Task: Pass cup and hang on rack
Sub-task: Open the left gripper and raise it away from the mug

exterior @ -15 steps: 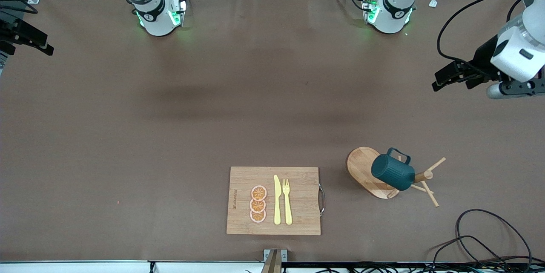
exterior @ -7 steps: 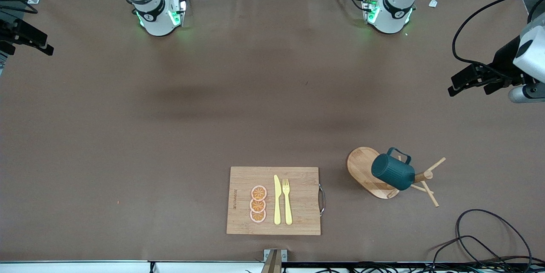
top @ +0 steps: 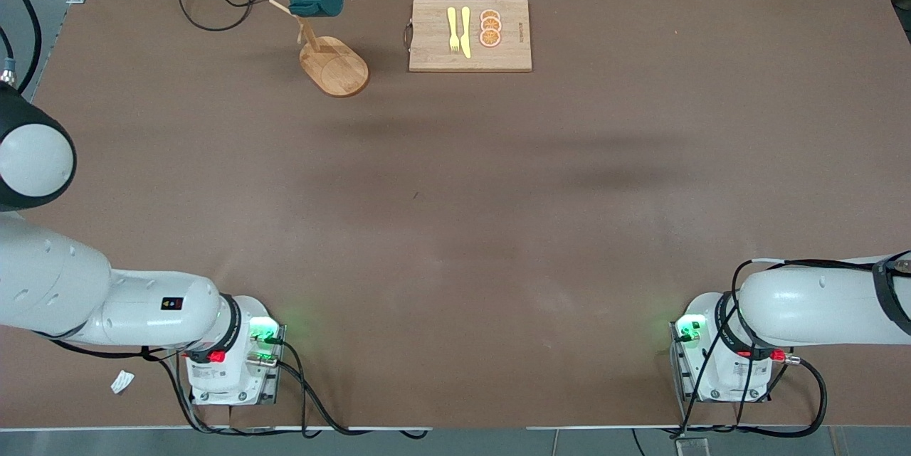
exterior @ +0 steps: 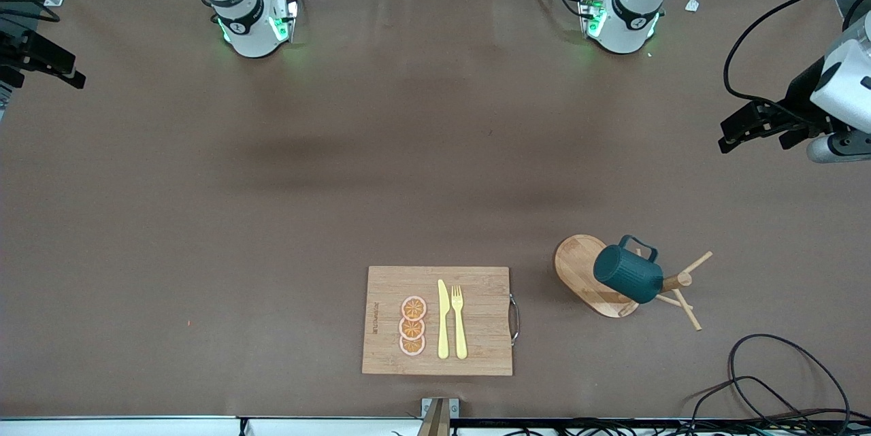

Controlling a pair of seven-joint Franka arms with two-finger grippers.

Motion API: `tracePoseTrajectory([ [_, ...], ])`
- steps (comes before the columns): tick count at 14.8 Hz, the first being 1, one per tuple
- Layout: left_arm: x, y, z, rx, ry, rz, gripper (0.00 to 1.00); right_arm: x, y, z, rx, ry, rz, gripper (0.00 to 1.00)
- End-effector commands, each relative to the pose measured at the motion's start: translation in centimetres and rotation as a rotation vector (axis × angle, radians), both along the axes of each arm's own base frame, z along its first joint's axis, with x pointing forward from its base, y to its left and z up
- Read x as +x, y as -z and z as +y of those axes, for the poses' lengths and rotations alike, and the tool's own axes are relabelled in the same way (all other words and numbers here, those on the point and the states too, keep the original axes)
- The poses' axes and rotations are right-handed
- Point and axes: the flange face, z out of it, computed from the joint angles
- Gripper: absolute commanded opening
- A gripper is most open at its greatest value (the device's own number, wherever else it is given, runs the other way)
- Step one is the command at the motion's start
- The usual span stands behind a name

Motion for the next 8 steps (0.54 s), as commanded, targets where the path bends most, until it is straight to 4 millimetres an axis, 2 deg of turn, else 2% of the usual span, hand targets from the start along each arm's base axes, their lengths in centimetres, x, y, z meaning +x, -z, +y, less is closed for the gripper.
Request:
tracePoseTrajectory([
  [1,-0.32,-0.89,-0.25,0.024,0.012,0.003,1.00,-0.79,-0.03,-0.07,-0.004,-0.006,-0.006,1.00],
  [6,-0.02,-0.88,-0.53,0.055,0.018,-0.016,1.00,-0.79,-0.01,0.09,-0.004,-0.010,-0.004,1.00],
  [8,-0.01,-0.97,-0.06,0.058,0.015,-0.018,1.00,-0.82,0.00,0.01,-0.004,-0.008,-0.002,1.00],
])
